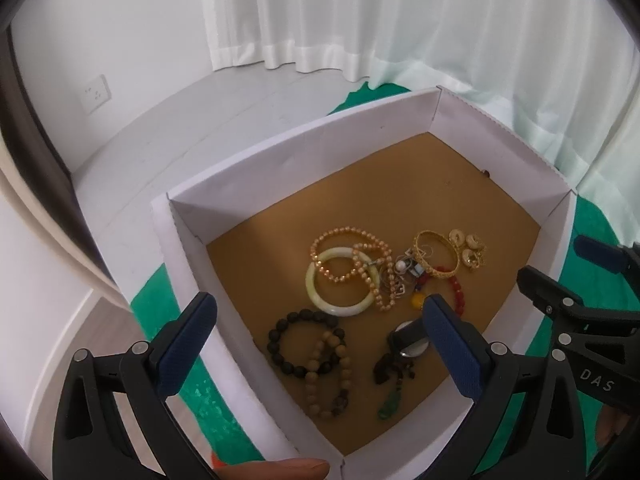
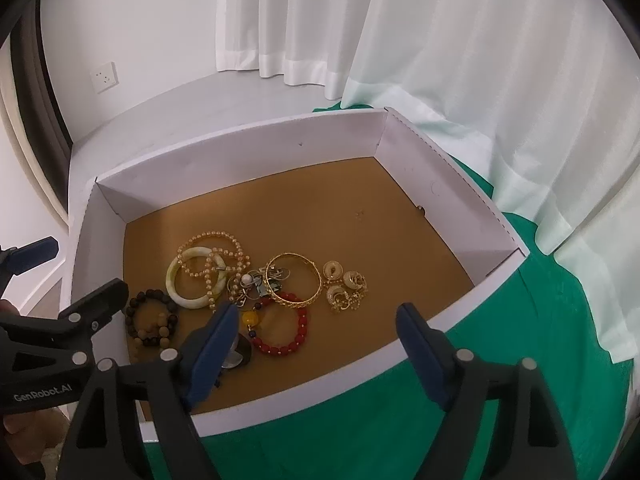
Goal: Organize jewelry
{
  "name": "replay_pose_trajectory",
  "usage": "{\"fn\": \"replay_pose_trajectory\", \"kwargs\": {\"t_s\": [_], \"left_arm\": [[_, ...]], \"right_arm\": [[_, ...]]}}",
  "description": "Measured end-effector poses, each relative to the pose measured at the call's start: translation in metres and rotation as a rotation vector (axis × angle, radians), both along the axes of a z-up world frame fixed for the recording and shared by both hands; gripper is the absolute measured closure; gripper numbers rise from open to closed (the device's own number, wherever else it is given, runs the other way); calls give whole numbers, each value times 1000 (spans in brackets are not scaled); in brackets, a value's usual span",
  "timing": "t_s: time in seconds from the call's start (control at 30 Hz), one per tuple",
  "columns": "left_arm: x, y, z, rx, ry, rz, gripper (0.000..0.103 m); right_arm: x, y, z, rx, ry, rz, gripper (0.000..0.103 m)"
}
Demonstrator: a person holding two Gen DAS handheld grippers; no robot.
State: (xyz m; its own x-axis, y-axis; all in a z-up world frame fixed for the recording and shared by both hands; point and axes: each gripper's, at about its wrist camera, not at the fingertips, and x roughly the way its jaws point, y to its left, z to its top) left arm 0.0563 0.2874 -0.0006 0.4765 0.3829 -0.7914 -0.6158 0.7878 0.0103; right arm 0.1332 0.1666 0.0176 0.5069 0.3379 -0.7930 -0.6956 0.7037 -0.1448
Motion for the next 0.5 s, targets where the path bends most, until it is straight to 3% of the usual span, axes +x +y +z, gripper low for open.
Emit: {"fn": "replay_pose_trajectory", "kwargs": {"t_s": [0.5], "left_arm": [[-14,0,27,74,-3,53,1]], "right_arm": [[-14,-2,24,34,48,17,20]]}}
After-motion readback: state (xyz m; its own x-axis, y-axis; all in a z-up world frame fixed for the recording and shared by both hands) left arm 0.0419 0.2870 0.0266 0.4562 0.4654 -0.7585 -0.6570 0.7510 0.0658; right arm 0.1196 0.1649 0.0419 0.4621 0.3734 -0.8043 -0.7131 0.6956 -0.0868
